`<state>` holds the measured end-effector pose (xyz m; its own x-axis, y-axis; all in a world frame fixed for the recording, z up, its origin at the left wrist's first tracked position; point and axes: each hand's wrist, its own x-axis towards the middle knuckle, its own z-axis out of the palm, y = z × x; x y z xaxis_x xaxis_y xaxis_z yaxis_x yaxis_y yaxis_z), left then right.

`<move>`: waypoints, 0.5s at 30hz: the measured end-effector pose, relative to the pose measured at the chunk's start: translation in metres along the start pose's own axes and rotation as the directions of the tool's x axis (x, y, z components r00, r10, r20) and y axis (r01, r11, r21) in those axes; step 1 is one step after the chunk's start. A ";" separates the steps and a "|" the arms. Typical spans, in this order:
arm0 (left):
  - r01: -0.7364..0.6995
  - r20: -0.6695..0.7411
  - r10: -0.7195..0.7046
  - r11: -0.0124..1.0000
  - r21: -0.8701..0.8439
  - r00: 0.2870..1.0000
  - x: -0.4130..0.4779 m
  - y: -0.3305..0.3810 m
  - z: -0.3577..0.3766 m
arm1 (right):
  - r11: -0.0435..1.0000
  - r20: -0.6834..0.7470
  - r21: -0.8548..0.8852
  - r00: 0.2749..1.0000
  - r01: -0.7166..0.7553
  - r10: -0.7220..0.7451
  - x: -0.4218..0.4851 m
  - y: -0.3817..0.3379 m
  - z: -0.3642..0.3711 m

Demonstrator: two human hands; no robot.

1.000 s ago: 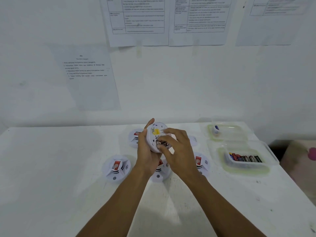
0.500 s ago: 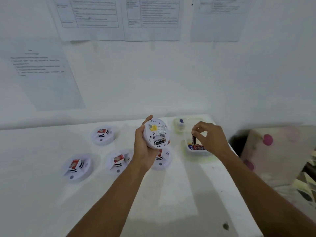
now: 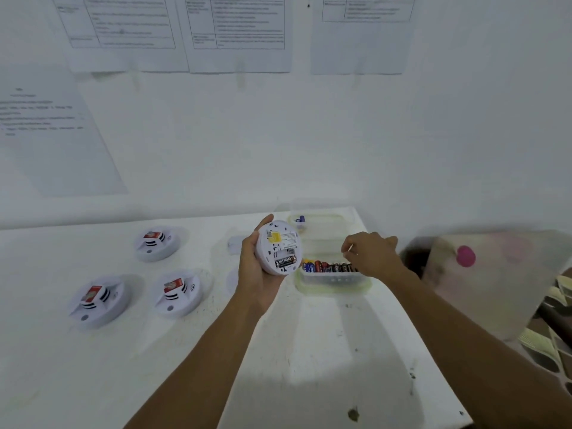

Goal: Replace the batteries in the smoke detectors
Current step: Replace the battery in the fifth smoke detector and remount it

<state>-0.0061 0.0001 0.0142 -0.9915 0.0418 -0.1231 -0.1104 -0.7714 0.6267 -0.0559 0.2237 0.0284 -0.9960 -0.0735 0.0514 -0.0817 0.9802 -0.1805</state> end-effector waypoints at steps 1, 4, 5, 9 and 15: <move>0.005 0.002 -0.005 1.000 -0.001 1.000 0.000 -0.002 0.001 | 0.998 -0.022 0.058 1.000 -0.002 0.003 -0.002 0.001 -0.003; 0.018 0.019 -0.018 1.000 -0.013 1.000 0.002 -0.004 0.005 | 0.912 -0.103 0.408 0.995 0.047 -0.006 -0.011 -0.008 -0.011; 0.017 0.029 -0.017 1.000 -0.017 0.999 0.003 -0.003 0.007 | 0.852 -0.131 0.517 0.991 0.087 -0.022 -0.017 -0.015 -0.014; -0.003 0.076 0.003 1.000 -0.008 0.997 0.004 0.002 0.013 | 0.709 -0.176 0.684 0.982 0.173 -0.070 -0.045 -0.056 -0.015; -0.077 0.071 0.073 0.996 0.050 0.995 0.003 0.005 0.015 | 0.537 -0.170 0.837 0.982 0.100 0.082 -0.063 -0.094 0.009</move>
<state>-0.0112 0.0052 0.0284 -0.9993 0.0303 -0.0222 -0.0373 -0.7399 0.6717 0.0147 0.1342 0.0336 -0.9786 0.0394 0.2022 -0.1743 0.3652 -0.9145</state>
